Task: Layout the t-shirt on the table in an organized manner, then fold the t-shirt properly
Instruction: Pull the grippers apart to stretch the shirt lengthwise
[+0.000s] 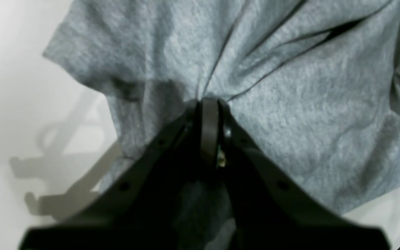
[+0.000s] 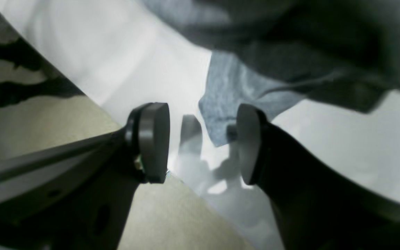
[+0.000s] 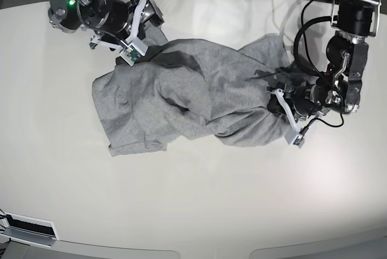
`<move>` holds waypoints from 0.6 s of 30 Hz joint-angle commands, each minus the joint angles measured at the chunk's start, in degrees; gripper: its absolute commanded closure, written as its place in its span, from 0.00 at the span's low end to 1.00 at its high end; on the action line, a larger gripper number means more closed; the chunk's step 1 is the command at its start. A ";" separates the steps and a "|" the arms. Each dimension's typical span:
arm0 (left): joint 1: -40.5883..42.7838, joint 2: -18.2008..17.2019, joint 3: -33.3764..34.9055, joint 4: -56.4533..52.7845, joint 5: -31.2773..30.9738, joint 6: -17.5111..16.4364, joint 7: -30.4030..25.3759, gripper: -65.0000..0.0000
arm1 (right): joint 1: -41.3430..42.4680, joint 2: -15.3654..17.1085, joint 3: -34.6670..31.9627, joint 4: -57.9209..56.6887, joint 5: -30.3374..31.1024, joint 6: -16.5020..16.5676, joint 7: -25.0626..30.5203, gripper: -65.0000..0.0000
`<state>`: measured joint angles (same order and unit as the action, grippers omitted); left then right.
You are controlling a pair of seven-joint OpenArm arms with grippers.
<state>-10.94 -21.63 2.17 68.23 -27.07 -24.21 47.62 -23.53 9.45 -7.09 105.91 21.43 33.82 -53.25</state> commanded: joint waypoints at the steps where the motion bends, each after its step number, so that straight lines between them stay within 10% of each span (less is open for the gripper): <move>1: -1.53 -0.61 -0.44 0.76 -0.59 -0.15 -0.90 1.00 | 1.33 0.07 -0.44 -0.48 0.09 -0.63 2.32 0.49; 9: -1.90 -0.63 -0.44 0.76 -0.28 -0.11 -0.79 1.00 | 6.60 -0.22 -8.48 -12.33 -10.84 -6.88 6.29 0.53; 14: -3.34 -2.71 -0.44 0.76 0.24 -0.13 -0.87 1.00 | 8.87 -0.20 -10.97 -14.03 -18.01 -10.47 2.14 1.00; 18: -4.57 -6.32 -0.44 0.76 -0.48 -0.13 -0.83 1.00 | 9.68 0.68 -10.84 -13.03 -21.29 -10.54 0.63 1.00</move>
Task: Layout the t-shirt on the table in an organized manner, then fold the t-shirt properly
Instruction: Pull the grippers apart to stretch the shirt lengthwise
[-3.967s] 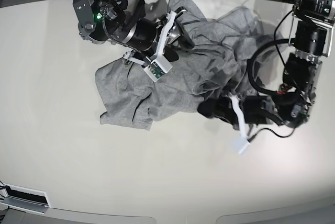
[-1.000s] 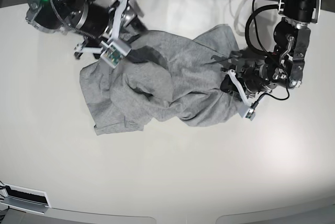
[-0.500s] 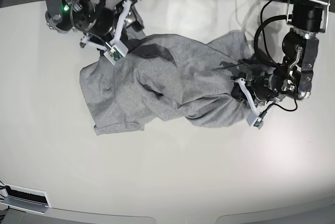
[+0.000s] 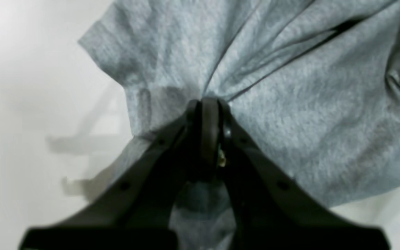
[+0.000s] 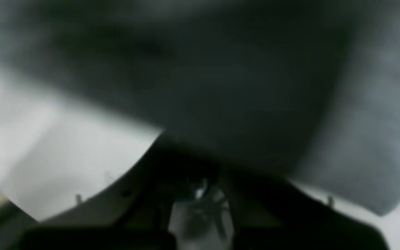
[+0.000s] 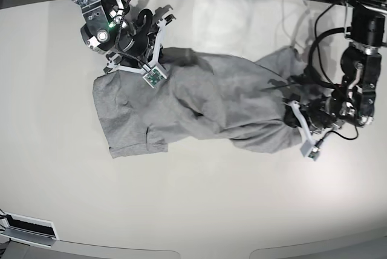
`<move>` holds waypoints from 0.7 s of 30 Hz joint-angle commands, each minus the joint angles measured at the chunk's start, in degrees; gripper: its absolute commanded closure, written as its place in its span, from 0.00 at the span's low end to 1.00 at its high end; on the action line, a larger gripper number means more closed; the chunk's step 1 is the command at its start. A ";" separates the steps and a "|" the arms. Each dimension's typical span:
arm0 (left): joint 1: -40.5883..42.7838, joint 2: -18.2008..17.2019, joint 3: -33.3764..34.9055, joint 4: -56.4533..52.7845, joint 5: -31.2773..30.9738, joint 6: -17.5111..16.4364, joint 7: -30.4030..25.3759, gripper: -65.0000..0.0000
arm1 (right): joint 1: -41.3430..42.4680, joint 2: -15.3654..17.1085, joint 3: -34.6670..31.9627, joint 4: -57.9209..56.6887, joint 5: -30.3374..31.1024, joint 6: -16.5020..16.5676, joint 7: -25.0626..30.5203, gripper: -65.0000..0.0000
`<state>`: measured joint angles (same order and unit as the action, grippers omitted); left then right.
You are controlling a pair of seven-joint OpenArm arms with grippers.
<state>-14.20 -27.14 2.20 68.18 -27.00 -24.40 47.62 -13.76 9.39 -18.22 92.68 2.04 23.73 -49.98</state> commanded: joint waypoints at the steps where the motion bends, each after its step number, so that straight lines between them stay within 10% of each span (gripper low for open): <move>1: -1.62 -1.75 -0.46 0.81 -0.70 0.04 -0.83 1.00 | 0.02 1.33 0.26 1.05 -2.10 -0.46 -3.37 1.00; 16: -5.27 -10.40 -0.46 0.81 -2.82 0.02 -0.22 1.00 | -5.55 11.65 0.26 27.28 2.67 6.62 -7.98 1.00; 21: -9.03 -12.33 -0.46 0.81 -7.87 -0.33 4.83 1.00 | -6.58 12.48 0.33 34.07 2.38 4.28 -8.96 1.00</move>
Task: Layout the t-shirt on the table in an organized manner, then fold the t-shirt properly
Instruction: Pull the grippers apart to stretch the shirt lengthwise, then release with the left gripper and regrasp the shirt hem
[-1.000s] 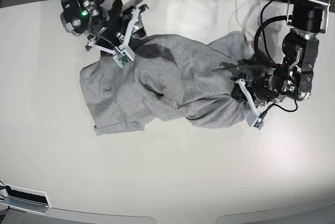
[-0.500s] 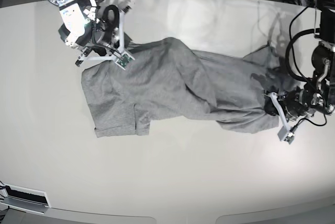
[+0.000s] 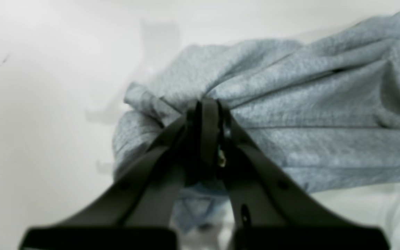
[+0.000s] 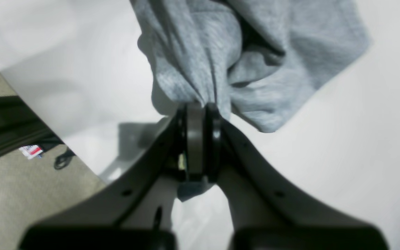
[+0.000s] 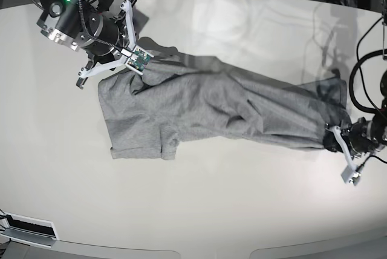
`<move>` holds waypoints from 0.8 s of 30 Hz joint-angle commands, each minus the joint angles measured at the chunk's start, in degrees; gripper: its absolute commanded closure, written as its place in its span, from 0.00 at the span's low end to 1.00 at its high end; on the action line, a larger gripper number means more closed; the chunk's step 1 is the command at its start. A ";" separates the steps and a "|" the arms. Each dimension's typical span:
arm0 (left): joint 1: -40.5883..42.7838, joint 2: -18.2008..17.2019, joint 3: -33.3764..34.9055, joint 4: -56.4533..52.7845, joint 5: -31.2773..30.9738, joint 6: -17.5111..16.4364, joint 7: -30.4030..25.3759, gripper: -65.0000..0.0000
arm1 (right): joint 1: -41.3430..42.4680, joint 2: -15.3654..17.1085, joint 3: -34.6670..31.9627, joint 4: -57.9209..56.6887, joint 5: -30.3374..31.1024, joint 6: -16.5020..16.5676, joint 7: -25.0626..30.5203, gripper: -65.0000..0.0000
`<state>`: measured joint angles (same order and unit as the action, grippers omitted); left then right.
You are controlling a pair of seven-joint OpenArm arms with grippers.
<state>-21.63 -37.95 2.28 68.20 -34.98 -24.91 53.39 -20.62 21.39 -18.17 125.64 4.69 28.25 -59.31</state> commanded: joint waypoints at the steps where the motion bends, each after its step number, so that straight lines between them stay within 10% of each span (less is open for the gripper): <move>1: -2.45 -1.86 -0.55 0.79 -0.37 -0.13 0.07 1.00 | 0.28 0.55 0.28 2.23 -0.26 -0.81 0.11 1.00; 9: -8.70 -3.82 -0.55 0.79 -4.81 -1.20 2.23 1.00 | 0.31 0.50 5.84 3.74 -0.42 -5.57 2.95 1.00; 16: -8.87 -3.80 -0.55 0.79 -4.79 -1.20 2.29 0.56 | 0.83 0.50 7.34 3.74 -0.04 -4.68 3.54 1.00; 24: -8.72 -3.82 -0.55 0.79 -10.51 -2.86 14.67 0.51 | 0.96 0.50 7.34 3.74 -0.02 -4.79 4.24 1.00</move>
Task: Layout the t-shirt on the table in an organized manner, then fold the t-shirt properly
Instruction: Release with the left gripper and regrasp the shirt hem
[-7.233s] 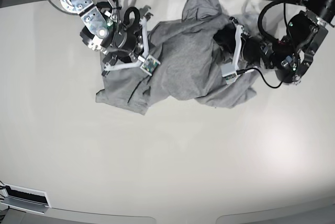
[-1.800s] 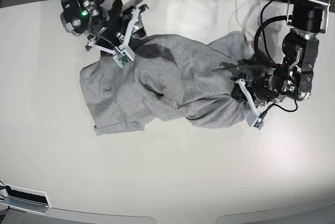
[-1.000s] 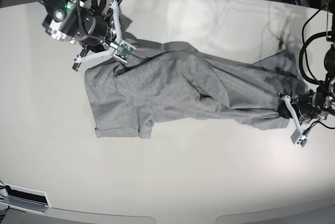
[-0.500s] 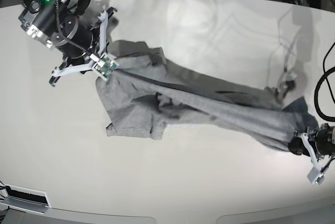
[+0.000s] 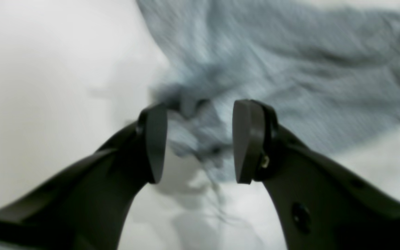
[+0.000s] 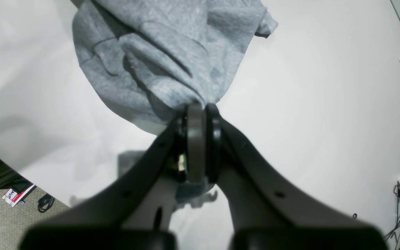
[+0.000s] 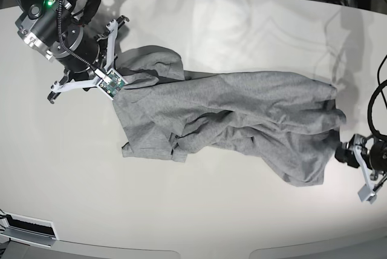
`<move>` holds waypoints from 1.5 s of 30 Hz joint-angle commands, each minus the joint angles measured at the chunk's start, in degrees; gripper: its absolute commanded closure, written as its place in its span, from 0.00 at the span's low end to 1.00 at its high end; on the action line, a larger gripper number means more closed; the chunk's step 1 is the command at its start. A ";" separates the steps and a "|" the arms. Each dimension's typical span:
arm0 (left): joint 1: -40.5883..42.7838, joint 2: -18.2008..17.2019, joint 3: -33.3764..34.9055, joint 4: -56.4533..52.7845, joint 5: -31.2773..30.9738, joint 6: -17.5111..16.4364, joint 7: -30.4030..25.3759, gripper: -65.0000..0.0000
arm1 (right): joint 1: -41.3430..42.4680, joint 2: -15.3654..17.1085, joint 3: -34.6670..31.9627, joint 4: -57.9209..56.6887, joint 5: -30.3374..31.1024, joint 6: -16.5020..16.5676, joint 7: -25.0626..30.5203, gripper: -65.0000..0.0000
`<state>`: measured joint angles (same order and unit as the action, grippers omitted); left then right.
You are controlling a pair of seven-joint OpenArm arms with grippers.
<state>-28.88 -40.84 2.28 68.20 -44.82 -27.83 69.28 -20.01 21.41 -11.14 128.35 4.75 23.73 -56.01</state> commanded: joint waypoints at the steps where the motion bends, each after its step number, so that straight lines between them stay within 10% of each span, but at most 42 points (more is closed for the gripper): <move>1: -1.38 -0.92 -0.52 0.79 -3.89 -2.27 2.14 0.51 | 0.39 0.48 0.31 1.03 -0.09 -0.28 0.94 1.00; 4: -0.66 -1.11 -0.48 0.79 -12.37 -6.54 10.21 0.51 | 0.68 0.48 0.31 1.03 -0.09 -0.17 0.96 1.00; 15: 13.94 -4.35 -1.29 0.79 -19.47 -4.79 9.44 0.51 | 0.63 0.48 0.31 0.92 -0.07 0.46 0.92 1.00; 25: 25.68 -0.68 -23.74 0.79 -18.78 -7.19 6.56 0.51 | 0.63 0.48 0.31 0.92 0.11 0.44 0.94 1.00; 31: 26.34 4.74 -33.86 0.79 -13.14 -4.11 -1.97 0.51 | 0.63 0.48 0.31 0.92 4.79 1.70 0.92 1.00; 45: 26.99 20.55 -48.22 0.76 -7.89 -3.87 -2.03 0.51 | 0.79 0.50 0.31 0.92 4.85 2.25 0.74 1.00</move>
<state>-1.43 -19.40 -45.82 68.20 -51.55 -31.57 67.90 -19.64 21.43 -11.09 128.35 9.08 25.93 -56.18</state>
